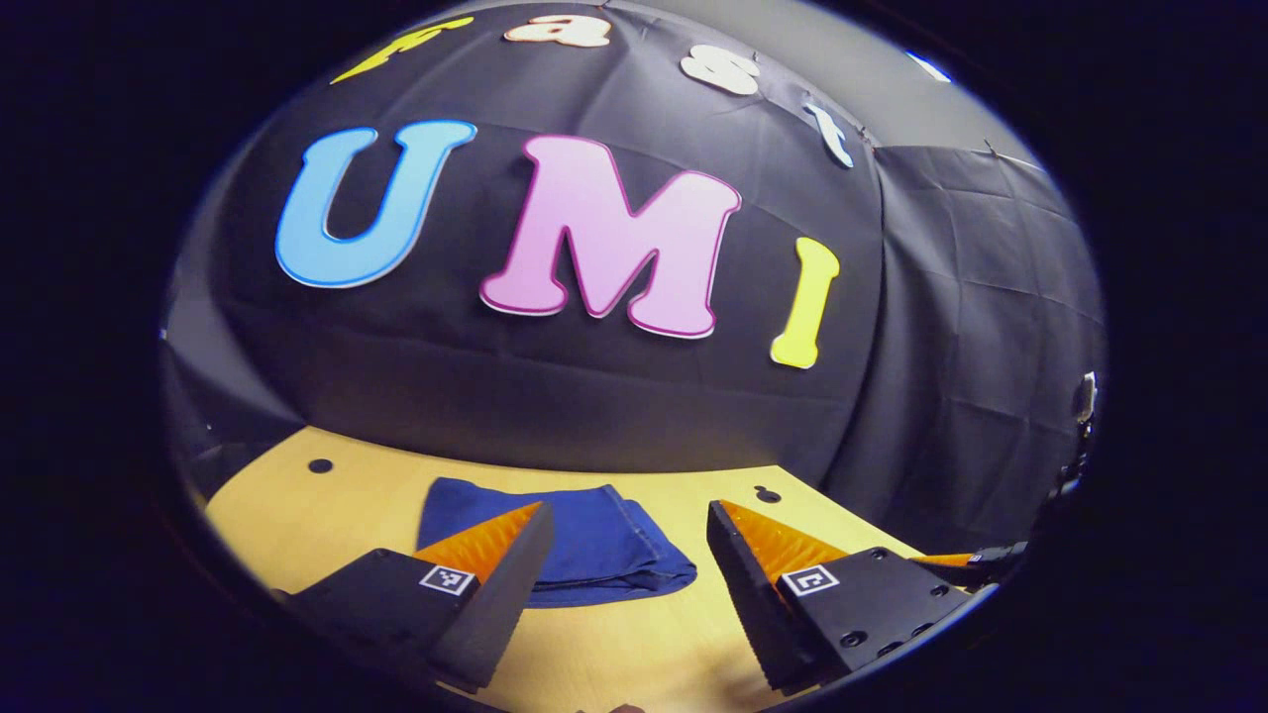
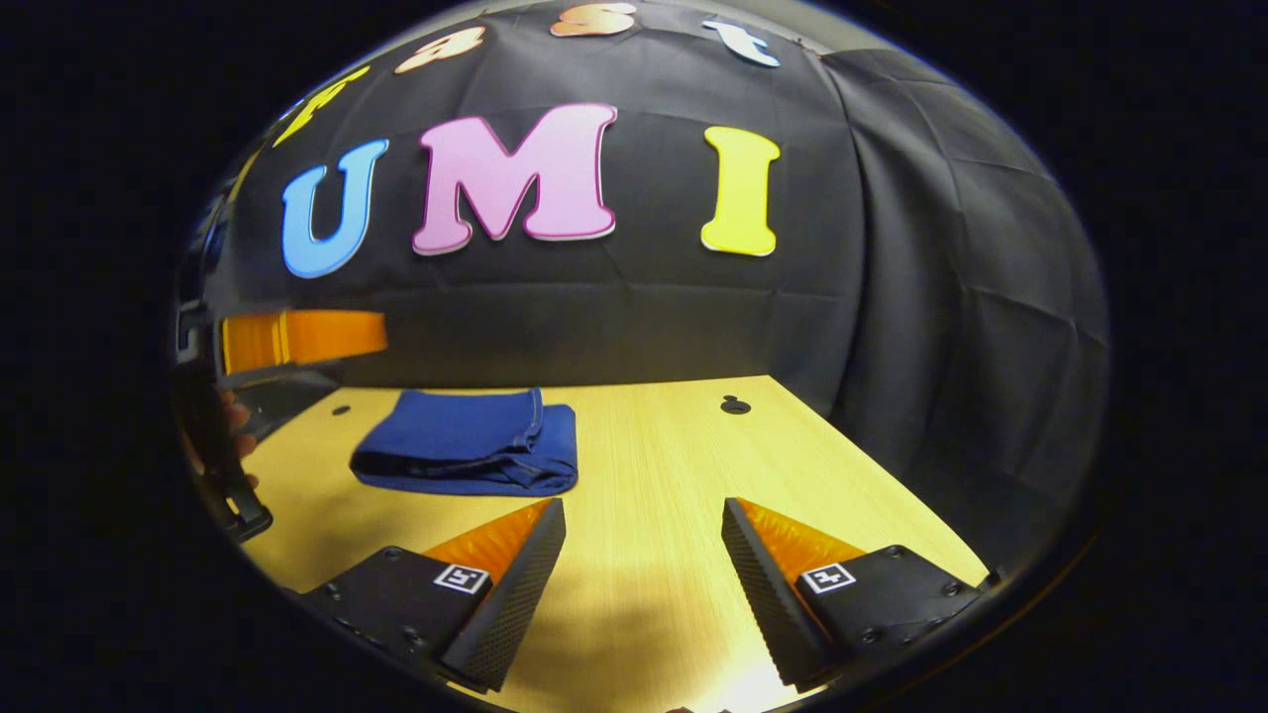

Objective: Grasp the waist and the cuffs of the jeans and fold them to make the two legs overlap; first hold the waist and fold one-third of the jeans toward the cuffs, then hold the cuffs and fold the remaining one-third in the same direction to finish folding.

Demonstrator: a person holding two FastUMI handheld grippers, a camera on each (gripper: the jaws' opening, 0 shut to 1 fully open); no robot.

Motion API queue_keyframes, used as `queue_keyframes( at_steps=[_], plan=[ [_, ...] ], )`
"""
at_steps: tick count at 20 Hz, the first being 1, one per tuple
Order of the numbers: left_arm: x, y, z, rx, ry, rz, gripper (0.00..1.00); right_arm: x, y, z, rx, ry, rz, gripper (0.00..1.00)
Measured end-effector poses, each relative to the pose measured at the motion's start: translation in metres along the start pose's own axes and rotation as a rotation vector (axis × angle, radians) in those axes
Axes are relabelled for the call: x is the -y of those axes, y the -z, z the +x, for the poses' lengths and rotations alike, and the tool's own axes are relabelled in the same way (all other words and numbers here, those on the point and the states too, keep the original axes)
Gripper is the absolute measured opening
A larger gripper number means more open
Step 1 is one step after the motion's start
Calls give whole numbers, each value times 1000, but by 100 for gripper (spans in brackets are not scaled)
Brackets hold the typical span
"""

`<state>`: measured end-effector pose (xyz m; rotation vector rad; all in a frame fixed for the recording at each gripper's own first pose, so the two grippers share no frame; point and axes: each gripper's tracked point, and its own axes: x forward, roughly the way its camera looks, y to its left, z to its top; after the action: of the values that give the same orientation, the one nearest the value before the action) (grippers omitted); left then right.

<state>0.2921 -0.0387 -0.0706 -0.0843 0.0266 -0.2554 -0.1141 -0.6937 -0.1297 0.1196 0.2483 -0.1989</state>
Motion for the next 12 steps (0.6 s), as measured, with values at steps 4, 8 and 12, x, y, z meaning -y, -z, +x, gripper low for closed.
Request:
queue_keyframes(
  at_steps=[4,8,12],
  plan=[
    [-32,-35,-89,32,-104,61,96,-25,-68,-47,77,-45,-44,98],
    [-43,-63,-169,52,-170,85,96,-47,-139,-102,200,-81,-93,97],
    [-45,-83,-223,86,-202,72,96,-62,-171,-156,275,-102,-82,97]
  ],
)
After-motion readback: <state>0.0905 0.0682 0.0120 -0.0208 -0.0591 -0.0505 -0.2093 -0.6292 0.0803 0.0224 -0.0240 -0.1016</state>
